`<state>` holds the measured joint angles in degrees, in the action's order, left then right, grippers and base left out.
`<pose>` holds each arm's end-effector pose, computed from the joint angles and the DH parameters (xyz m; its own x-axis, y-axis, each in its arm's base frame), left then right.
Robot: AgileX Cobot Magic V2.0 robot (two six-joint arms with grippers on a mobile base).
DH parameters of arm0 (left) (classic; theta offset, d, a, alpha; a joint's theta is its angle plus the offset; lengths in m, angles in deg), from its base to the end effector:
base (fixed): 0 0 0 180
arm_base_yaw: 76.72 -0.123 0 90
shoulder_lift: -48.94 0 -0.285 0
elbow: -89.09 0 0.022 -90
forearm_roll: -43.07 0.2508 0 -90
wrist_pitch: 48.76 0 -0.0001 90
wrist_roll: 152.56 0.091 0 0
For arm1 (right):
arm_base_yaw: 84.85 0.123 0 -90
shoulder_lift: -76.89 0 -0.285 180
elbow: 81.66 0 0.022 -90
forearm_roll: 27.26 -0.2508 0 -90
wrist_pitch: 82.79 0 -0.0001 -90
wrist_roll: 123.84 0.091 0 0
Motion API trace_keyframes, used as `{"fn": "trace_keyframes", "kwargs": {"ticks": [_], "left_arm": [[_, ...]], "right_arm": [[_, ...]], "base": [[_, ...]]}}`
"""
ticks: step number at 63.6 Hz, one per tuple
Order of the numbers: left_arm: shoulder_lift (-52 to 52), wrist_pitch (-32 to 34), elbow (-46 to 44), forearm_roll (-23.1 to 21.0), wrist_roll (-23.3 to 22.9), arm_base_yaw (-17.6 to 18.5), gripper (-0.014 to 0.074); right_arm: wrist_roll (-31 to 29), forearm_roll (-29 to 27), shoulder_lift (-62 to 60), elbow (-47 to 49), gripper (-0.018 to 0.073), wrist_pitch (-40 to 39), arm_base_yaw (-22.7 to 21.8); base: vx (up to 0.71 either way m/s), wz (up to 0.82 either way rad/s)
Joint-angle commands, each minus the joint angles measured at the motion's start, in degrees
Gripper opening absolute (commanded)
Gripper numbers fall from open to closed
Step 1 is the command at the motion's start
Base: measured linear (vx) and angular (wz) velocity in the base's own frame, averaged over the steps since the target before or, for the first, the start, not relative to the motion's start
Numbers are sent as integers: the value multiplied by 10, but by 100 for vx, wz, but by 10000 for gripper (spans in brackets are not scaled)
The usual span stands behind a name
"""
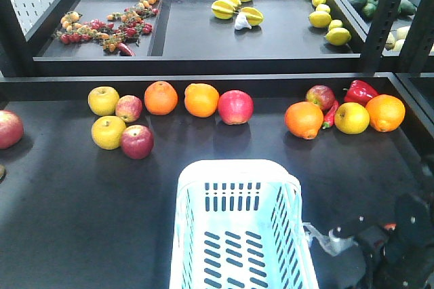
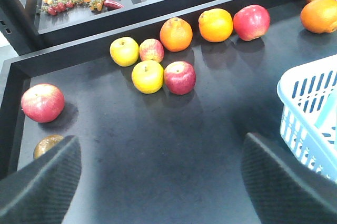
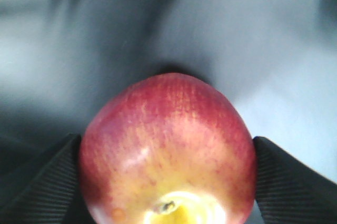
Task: Pick three apples into basket with both arms
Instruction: 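Lower the right gripper over the red apple and grasp it, then lift the red apple and move it over the basket with the right gripper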
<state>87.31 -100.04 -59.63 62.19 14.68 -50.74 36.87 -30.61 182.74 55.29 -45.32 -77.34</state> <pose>0.0827 -0.0144 0.3646 -0.4424 0.2057 -0.8729 0.2192 0.9686 0.1172 0.2138 0.0315 0.1034 -0.9079 -0.4082 0.0954 -0.4034 0.9127 0.0654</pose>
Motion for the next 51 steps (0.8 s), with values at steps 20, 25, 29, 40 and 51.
{"fn": "trace_keyframes", "kwargs": {"ticks": [20,25,29,40,51], "left_arm": [[4,37,-13,9,-6,0,585],[4,37,-13,9,-6,0,585],[4,37,-13,9,-6,0,585],[4,37,-13,9,-6,0,585],[4,37,-13,9,-6,0,585]], "right_arm": [[100,77,-245,23,263,64,-1],[101,54,-304,23,263,73,0],[100,16,-346,23,263,74,0],[33,-143,-433,23,263,79,0],[-155,-298,-458,23,263,109,0]], "base": [[0,0],[0,0],[0,0],[0,0],[0,0]]}}
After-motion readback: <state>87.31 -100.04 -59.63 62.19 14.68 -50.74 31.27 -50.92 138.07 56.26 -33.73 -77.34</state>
